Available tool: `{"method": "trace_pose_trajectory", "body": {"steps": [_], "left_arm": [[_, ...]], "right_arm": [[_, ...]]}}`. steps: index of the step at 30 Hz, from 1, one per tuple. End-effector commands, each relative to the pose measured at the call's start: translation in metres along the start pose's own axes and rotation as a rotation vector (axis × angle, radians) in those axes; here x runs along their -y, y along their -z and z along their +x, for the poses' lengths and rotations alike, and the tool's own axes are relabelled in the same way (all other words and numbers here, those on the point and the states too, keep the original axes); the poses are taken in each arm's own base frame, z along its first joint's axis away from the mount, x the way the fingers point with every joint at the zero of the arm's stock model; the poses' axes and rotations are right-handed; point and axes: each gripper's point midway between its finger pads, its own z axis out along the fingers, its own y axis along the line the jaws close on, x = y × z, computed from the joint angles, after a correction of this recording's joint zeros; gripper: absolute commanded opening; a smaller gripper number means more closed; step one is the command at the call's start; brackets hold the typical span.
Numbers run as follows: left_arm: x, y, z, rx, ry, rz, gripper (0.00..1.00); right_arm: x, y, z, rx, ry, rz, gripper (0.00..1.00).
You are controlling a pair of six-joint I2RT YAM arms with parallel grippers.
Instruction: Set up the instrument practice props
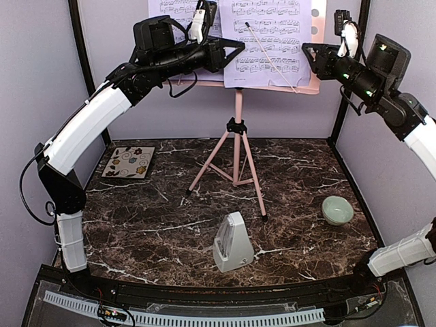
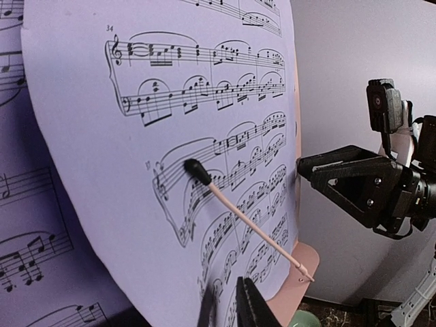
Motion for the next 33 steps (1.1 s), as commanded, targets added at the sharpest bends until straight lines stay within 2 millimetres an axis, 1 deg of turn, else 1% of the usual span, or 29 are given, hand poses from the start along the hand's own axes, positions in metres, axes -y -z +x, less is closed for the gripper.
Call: {"method": "trace_pose_trajectory", "body": {"steps": [1,5,11,13,15,18,23,29,33], "left_arm": [[0.006,0.021,-0.042,0.094,-0.029,-0.007,0.21],[0.005,0.021,-0.042,0.097,-0.031,-0.008,0.21],[0.006,0.02,-0.041,0.099,-0.036,-0.004,0.2],[0.006,0.019,-0.041,0.1,-0.038,-0.004,0.19],[0.005,0.019,-0.041,0.101,-0.04,-0.004,0.19],[0.005,0.018,-0.041,0.102,-0.043,-0.005,0.19],[0.004,0.017,-0.043,0.112,-0.048,-0.007,0.18],[0.004,0.017,-0.042,0.108,-0.045,-0.007,0.2],[0.002,0.018,-0.04,0.096,-0.038,-0.024,0.27]], "right_arm": [[0.011,0.002,-0.021,0.068,-0.002,0.055,0.38],[0.008,-0.004,-0.012,0.041,-0.006,0.039,0.39],[0.002,-0.012,-0.002,0.02,-0.023,0.011,0.39],[0.0,-0.012,-0.003,0.025,-0.025,-0.001,0.33],[-0.001,-0.011,-0.006,0.035,-0.024,-0.007,0.24],[0.0,-0.01,-0.006,0.037,-0.013,-0.006,0.16],[0.004,-0.003,-0.009,0.054,0.012,0.014,0.0],[0.006,0.001,-0.012,0.063,0.026,0.022,0.0],[0.009,0.004,-0.011,0.065,0.026,0.038,0.0]]}}
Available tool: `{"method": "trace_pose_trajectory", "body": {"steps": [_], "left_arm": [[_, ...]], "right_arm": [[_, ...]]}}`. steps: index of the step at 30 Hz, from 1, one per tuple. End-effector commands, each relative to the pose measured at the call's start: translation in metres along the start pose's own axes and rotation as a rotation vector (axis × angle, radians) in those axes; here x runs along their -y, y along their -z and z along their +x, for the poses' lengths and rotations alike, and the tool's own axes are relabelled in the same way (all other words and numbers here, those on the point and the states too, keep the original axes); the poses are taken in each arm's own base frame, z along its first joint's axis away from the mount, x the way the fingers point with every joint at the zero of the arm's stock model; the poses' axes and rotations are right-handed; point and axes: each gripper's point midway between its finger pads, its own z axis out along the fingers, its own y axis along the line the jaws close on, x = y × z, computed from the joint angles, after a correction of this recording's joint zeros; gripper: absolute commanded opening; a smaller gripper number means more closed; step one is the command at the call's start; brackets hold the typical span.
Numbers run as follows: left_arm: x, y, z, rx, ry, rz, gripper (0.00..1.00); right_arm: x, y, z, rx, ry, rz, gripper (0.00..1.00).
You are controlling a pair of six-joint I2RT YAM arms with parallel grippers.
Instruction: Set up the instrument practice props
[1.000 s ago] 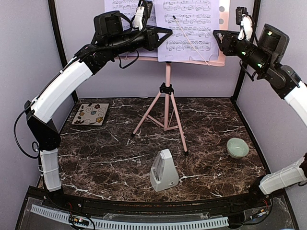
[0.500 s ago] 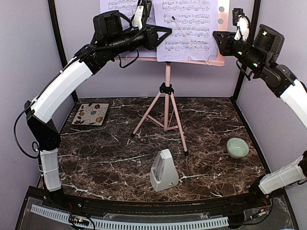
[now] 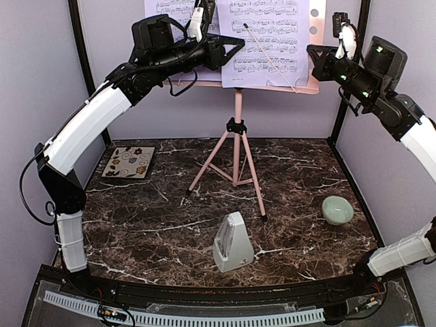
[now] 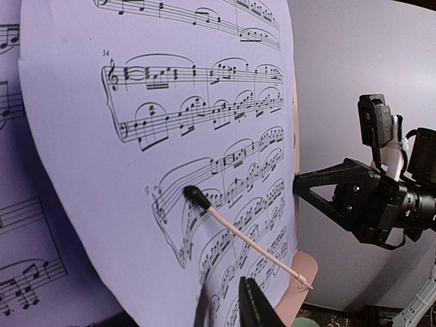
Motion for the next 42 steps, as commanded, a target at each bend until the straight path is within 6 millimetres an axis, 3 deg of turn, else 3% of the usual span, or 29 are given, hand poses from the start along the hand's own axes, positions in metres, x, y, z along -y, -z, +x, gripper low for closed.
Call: {"method": "trace_pose_trajectory", "body": {"steps": [1,9,16,20,26,42], "left_arm": [[0.001,0.017,-0.032,0.061,-0.023,-0.023,0.29],[0.0,0.022,-0.031,0.046,-0.013,-0.038,0.33],[-0.001,0.028,-0.025,0.026,-0.007,-0.055,0.33],[-0.001,0.032,-0.027,0.03,-0.009,-0.065,0.32],[0.0,0.033,-0.03,0.037,-0.013,-0.062,0.3],[0.0,0.028,-0.029,0.045,-0.012,-0.051,0.0]], "right_arm": [[0.004,0.011,-0.017,0.061,0.0,0.011,0.0],[0.01,0.017,-0.016,0.071,0.0,0.037,0.0],[-0.001,0.015,-0.015,0.064,-0.005,-0.03,0.0],[-0.003,0.012,-0.013,0.06,-0.015,-0.042,0.18],[0.0,0.007,-0.012,0.062,-0.018,-0.029,0.24],[-0.007,-0.001,-0.012,0.074,-0.04,-0.069,0.32]]}}
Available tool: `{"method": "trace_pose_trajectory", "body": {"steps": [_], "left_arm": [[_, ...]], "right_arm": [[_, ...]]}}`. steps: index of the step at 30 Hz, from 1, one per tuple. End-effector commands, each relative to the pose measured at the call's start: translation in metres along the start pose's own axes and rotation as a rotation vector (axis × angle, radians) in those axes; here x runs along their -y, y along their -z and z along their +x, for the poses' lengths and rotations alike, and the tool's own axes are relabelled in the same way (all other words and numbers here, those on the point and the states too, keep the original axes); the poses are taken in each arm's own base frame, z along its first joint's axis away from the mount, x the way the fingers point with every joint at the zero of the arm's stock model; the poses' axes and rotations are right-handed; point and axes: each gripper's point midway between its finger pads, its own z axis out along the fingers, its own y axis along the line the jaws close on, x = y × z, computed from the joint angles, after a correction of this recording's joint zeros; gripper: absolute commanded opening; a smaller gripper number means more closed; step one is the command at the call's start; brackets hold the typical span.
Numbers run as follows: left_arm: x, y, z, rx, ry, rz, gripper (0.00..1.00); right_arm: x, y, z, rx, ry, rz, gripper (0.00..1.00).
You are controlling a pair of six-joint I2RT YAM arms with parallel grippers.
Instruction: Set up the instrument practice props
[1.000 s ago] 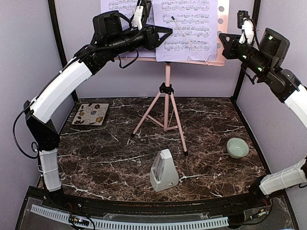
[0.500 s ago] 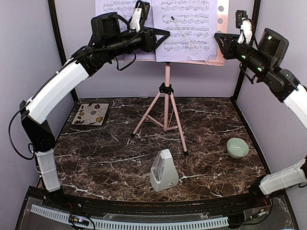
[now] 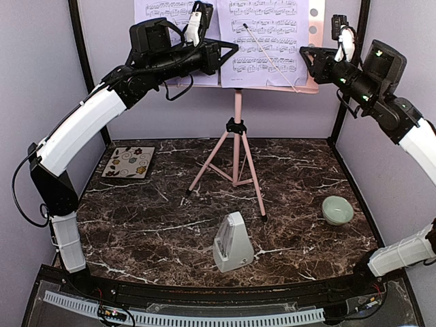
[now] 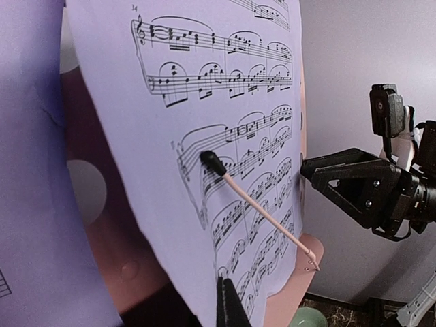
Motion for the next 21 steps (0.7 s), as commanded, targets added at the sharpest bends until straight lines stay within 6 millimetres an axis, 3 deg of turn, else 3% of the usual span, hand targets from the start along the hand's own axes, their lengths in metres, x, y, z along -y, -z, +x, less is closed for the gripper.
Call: {"method": "trace_pose_trajectory", "body": {"steps": [1,6,16,18,20,21], "left_arm": [[0.0041,0.02,-0.0387,0.083,-0.018,-0.007,0.0],[0.0046,0.0177,-0.0382,0.087,-0.024,-0.002,0.0],[0.0055,0.0125,-0.0398,0.1,-0.027,0.013,0.0],[0.0059,0.0119,-0.039,0.098,-0.028,0.016,0.0],[0.0054,0.0118,-0.0383,0.096,-0.028,0.014,0.0],[0.0058,0.0118,-0.0385,0.096,-0.028,0.014,0.0]], "right_arm": [[-0.0004,-0.0049,-0.0151,0.058,-0.019,-0.013,0.33],[-0.0015,-0.008,-0.0145,0.058,-0.023,-0.022,0.35],[-0.0021,-0.004,-0.0197,0.071,-0.01,-0.031,0.07],[-0.0009,-0.0034,-0.0207,0.072,-0.01,-0.026,0.12],[0.0027,-0.0019,-0.0215,0.072,-0.009,-0.007,0.27],[0.0045,-0.0004,-0.0216,0.07,-0.007,0.004,0.3]]}}
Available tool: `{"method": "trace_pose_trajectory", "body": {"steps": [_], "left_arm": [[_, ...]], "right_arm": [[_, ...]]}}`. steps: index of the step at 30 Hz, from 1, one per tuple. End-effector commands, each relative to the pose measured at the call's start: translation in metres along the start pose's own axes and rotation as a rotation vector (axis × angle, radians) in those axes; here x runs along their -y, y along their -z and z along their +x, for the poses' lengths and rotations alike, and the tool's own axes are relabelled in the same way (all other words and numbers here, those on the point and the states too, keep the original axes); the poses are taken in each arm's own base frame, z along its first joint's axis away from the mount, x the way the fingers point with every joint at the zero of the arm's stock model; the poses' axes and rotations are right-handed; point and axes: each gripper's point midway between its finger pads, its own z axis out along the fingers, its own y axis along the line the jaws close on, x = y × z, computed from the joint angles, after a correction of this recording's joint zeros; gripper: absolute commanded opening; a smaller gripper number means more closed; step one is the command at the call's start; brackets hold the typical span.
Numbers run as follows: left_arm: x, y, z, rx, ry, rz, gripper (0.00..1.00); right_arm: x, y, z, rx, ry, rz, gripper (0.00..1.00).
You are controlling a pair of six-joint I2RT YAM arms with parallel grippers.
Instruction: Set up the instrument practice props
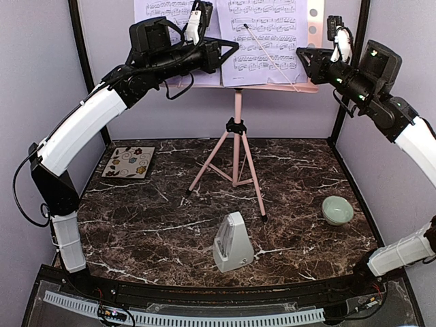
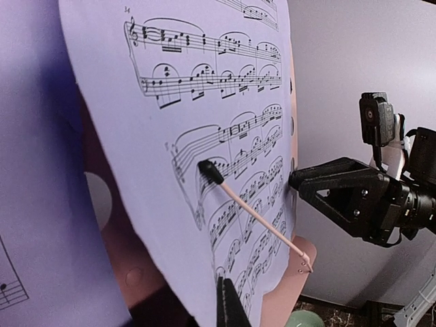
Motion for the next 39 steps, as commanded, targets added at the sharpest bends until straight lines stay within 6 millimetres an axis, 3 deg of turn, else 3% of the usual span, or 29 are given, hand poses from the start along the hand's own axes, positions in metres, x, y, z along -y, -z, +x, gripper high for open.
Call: {"method": "trace_pose_trajectory", "body": {"steps": [1,13,34,39], "left_arm": [[0.005,0.012,-0.035,0.086,-0.028,0.008,0.0],[0.014,0.001,-0.027,0.066,-0.044,0.082,0.0],[0.021,0.0,-0.025,0.063,-0.054,0.127,0.0],[0.022,0.0,-0.025,0.06,-0.06,0.133,0.0]], "right_arm": [[0.008,0.012,-0.029,0.077,0.007,0.039,0.31],[0.018,0.024,-0.02,0.043,0.022,0.085,0.42],[0.011,0.001,-0.02,0.063,0.0,0.038,0.43],[0.011,0.0,-0.031,0.095,-0.01,0.039,0.49]]}}
